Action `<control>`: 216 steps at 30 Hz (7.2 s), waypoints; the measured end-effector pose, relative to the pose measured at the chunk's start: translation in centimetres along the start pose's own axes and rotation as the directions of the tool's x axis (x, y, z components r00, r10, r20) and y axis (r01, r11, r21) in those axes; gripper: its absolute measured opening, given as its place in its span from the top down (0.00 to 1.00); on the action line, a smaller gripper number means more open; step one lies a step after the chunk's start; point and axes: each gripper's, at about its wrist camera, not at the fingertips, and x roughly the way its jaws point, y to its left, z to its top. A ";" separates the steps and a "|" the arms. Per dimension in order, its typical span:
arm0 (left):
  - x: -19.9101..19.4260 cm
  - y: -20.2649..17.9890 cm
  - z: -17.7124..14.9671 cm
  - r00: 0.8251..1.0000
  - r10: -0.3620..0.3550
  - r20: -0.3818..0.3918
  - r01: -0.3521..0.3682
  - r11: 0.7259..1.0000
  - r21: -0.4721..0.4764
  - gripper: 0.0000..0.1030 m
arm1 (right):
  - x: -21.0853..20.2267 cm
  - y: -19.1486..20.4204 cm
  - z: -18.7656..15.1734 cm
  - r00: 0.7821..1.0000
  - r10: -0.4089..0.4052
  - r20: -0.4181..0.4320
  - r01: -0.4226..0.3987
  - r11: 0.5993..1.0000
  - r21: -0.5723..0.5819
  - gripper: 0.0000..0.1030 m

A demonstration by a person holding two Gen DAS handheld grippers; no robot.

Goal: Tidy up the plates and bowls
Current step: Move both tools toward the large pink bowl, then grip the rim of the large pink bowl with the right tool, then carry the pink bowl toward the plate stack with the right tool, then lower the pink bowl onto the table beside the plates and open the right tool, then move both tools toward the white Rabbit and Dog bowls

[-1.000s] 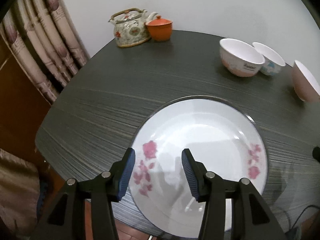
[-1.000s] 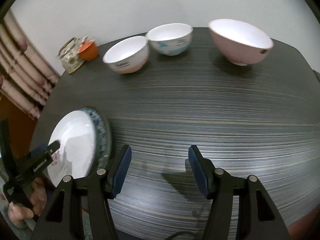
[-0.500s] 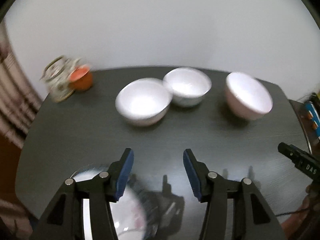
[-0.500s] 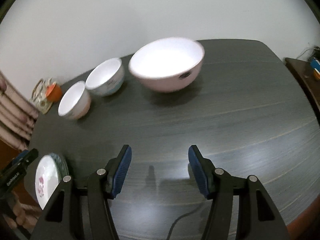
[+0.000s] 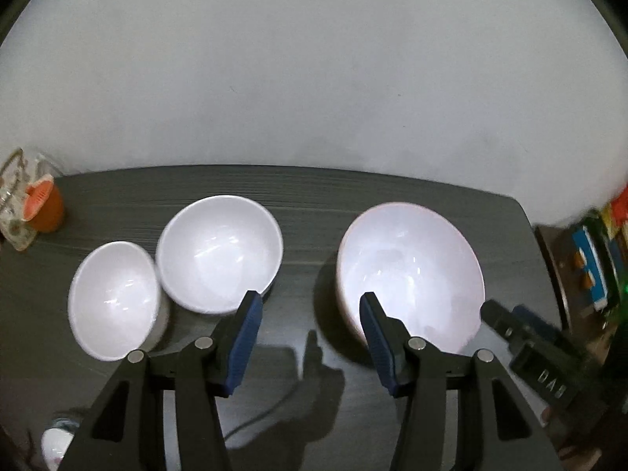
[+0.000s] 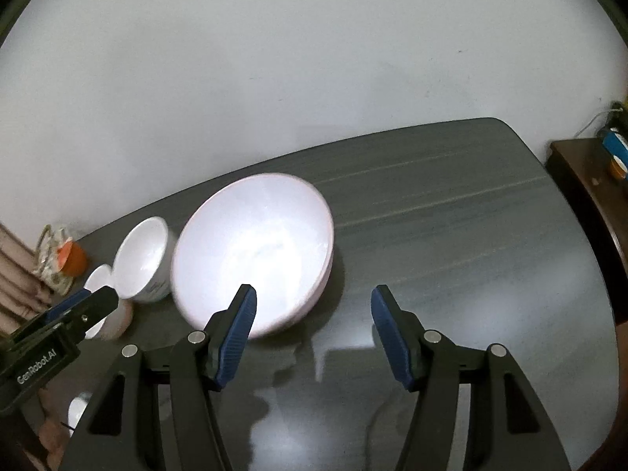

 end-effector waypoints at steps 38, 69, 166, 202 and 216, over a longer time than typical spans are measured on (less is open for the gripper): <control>9.5 -1.3 -1.5 0.968 0.001 -0.250 -0.003 1.000 -0.005 0.90 | 7.0 -1.6 -1.3 0.981 0.021 -0.191 -0.018 1.000 0.014 0.86; 3.8 1.9 -10.5 0.952 0.017 -0.305 -0.019 1.000 -0.002 0.89 | 1.5 0.9 -12.1 0.964 0.036 -0.262 -0.048 0.998 -0.041 0.86; -4.6 10.8 -16.8 0.974 0.058 -0.217 -0.088 0.988 -0.129 0.81 | -4.4 8.7 -21.1 0.972 0.093 -0.214 -0.125 0.982 -0.141 0.52; -7.9 16.8 -12.4 0.985 0.107 -0.133 -0.132 0.972 -0.193 0.52 | -5.7 14.3 -15.9 0.981 0.124 -0.152 -0.166 0.938 -0.303 0.45; -6.3 21.6 -9.4 0.976 0.174 -0.132 -0.203 0.948 -0.246 0.52 | -3.6 16.9 -11.0 0.968 0.171 -0.185 -0.223 0.922 -0.316 0.44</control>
